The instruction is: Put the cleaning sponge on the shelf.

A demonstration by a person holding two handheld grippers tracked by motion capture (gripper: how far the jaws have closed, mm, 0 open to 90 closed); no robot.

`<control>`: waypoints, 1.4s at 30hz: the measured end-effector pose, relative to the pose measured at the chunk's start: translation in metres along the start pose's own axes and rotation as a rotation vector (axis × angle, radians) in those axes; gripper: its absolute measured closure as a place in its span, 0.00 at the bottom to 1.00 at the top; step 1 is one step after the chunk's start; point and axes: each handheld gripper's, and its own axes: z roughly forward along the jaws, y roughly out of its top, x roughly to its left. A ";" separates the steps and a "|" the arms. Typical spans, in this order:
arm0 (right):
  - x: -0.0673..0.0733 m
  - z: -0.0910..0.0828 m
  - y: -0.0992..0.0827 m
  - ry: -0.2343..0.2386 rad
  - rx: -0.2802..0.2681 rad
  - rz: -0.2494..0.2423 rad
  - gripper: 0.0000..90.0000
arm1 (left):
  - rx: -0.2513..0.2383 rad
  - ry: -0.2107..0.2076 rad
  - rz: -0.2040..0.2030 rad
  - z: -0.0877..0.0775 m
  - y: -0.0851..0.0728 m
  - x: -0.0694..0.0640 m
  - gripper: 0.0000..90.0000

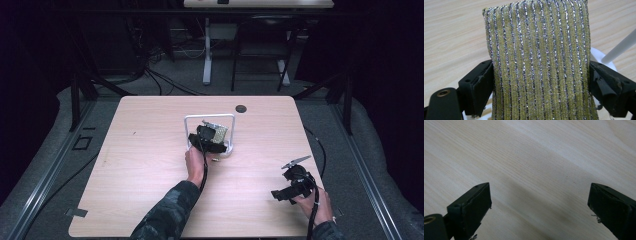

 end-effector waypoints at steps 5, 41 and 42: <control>0.000 0.000 0.000 0.001 0.002 -0.001 0.05 | 0.017 -0.009 0.013 0.001 0.001 -0.001 0.10; 0.001 -0.002 0.001 -0.004 -0.010 0.001 0.05 | 0.036 -0.121 0.078 -0.046 0.002 -0.006 0.06; 0.001 -0.002 0.001 -0.004 -0.016 0.001 0.05 | 0.035 -0.124 0.084 -0.048 0.002 -0.005 0.06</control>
